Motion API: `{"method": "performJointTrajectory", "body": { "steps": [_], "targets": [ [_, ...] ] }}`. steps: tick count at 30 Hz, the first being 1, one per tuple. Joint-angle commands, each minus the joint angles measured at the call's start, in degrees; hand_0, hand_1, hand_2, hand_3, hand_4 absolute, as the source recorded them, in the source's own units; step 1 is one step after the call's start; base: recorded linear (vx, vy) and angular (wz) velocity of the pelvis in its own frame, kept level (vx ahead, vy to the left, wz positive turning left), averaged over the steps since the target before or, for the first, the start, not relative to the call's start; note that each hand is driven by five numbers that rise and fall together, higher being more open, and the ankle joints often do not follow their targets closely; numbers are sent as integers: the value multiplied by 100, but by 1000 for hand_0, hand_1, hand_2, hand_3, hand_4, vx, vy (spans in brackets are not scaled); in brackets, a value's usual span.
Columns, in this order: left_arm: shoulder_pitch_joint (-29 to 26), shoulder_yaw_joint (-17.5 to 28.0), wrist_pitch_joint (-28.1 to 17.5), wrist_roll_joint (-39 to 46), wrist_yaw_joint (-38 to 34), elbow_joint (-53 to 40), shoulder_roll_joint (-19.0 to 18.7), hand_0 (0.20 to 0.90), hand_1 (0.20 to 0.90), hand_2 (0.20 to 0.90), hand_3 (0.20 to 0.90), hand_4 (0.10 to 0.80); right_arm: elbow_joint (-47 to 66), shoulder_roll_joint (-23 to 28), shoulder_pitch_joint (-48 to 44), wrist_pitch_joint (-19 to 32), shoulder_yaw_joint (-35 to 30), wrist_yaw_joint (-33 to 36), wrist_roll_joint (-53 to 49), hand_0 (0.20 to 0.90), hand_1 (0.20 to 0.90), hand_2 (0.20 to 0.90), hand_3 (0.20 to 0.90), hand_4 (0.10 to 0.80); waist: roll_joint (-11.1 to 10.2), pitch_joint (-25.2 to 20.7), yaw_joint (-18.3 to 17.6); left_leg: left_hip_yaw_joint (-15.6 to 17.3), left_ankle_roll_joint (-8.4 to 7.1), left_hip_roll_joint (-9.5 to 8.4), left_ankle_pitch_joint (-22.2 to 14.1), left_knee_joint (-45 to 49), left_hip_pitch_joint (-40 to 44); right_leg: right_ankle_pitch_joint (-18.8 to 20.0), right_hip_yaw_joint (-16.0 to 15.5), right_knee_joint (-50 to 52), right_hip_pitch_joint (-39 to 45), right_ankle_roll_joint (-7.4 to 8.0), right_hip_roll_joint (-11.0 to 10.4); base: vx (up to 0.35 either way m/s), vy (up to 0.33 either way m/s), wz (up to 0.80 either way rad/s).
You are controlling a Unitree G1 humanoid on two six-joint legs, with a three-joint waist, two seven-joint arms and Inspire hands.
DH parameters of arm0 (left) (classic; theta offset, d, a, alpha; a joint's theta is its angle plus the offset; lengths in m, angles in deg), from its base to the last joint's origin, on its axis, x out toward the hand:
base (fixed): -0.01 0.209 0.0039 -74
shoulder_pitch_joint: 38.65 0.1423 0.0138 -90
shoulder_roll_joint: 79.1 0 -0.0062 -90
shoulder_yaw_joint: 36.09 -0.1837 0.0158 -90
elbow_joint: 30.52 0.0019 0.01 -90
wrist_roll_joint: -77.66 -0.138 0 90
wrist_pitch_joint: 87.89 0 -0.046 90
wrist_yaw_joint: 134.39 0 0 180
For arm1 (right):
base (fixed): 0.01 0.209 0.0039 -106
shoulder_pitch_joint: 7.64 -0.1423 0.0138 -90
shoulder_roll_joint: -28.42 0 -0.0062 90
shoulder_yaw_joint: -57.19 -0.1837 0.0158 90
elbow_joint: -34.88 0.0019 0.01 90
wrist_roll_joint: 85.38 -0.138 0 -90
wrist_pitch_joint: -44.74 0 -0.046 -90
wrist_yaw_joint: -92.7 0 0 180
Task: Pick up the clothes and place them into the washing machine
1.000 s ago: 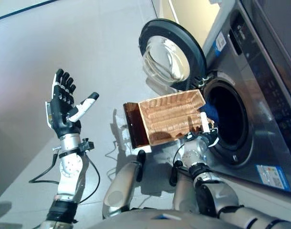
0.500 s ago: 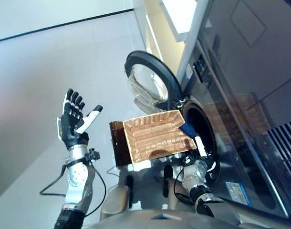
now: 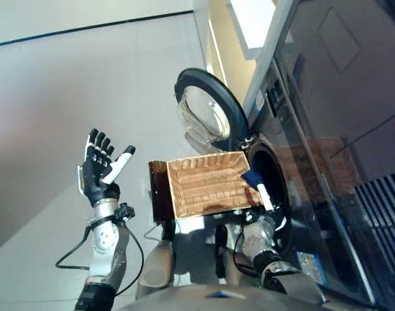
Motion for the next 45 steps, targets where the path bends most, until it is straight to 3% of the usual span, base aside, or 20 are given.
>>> {"method": "performJointTrajectory", "body": {
  "steps": [1,2,3,5,7,9,13,24,38,45],
  "targets": [
    [-299,325,-554,-207,-14,-826,-285,900,900,900,900,800,341,-232,-395,193,299,-30,242,900,900,900,900,800,-5,-237,32,67,-215,-88,566,-149,-672,-743,64,169,672,299,-360,-1,177,-57],
    [-300,325,-554,-207,-14,-825,-286,900,900,900,900,800,340,-232,-397,193,298,-30,242,900,900,900,900,800,-8,-238,37,73,-215,-88,563,-146,-675,-744,70,172,667,300,-361,31,327,-44],
    [-422,362,-617,-235,-137,-783,-289,900,900,900,900,800,259,-278,-673,103,281,-67,161,900,900,900,900,800,-12,-194,115,322,-67,-220,322,91,-729,-666,137,269,531,460,-642,2,322,-44],
    [-442,390,-645,-255,-167,-887,-325,900,900,900,900,800,237,-275,-803,69,275,-74,189,900,900,900,900,800,-26,-146,226,475,-32,-223,246,185,-773,-602,111,366,381,522,-730,-44,233,-59],
    [-469,451,-728,-304,-255,-1026,-429,900,900,900,900,800,192,-275,-1130,63,204,-20,228,900,900,900,900,800,28,57,424,707,-66,-155,150,315,-868,-385,-535,523,7,616,-1037,-156,120,-62],
    [-490,416,-774,-286,-280,-1077,-447,900,900,900,900,800,211,-265,-1282,92,142,49,195,900,900,900,900,800,-16,85,400,744,-78,-202,153,385,-1034,-253,-695,258,-6,648,-1106,-84,11,-102],
    [-546,366,-858,-251,-332,-1202,-451,900,900,900,900,800,340,-219,-1642,249,58,148,96,900,900,900,900,800,-14,178,417,701,-52,-288,106,388,-1196,-215,-725,142,-135,632,-1145,-29,32,-8],
    [-492,358,-975,-718,-647,-1730,-570,900,900,900,900,800,516,290,-2570,599,-509,592,106,900,900,900,900,800,469,552,521,530,-44,-457,74,650,-1955,-417,-862,696,-922,616,-1363,-24,23,17],
    [-695,277,-1056,-904,-899,-1843,-609,900,900,900,900,800,332,744,-3433,736,-738,803,110,900,900,900,900,800,921,745,620,447,10,-681,-135,1235,-2729,-732,-705,1485,-1677,614,-1531,7,26,9],
    [-799,205,-1036,-986,-982,-1824,-636,900,900,900,900,800,243,1013,-3768,804,-815,953,113,900,900,900,900,800,1018,776,648,456,18,-767,-106,1164,-2839,-772,-656,1516,-1821,627,-1561,36,29,6]
  ]
}}
